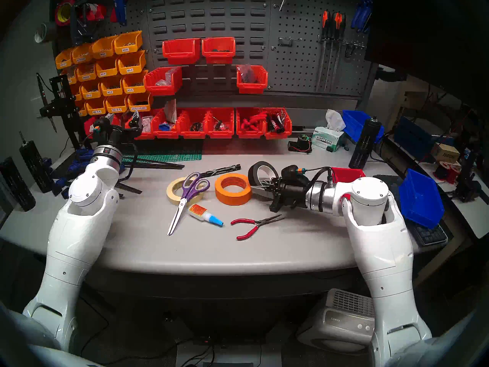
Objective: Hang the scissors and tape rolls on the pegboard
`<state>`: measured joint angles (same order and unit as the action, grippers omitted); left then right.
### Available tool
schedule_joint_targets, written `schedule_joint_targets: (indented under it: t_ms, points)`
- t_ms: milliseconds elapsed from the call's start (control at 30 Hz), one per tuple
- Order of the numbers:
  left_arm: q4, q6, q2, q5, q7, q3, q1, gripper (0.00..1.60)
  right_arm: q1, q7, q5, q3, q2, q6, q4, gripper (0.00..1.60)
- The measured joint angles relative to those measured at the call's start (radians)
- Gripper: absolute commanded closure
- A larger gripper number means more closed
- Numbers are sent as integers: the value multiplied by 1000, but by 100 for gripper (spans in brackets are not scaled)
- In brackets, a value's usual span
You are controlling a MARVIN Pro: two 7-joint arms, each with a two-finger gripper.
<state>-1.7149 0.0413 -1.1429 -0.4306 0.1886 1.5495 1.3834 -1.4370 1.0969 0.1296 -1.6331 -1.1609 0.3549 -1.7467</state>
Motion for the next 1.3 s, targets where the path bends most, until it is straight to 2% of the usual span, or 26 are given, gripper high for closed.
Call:
schedule_joint_targets:
  t_ms: [533, 1300]
  points:
    - [0, 0, 0, 0, 0, 0, 0, 0, -21, -142, -19, -31, -73, -127, -8, 160]
    - [0, 0, 0, 0, 0, 0, 0, 0, -9, -287, -51, -44, -160, -324, 15, 160]
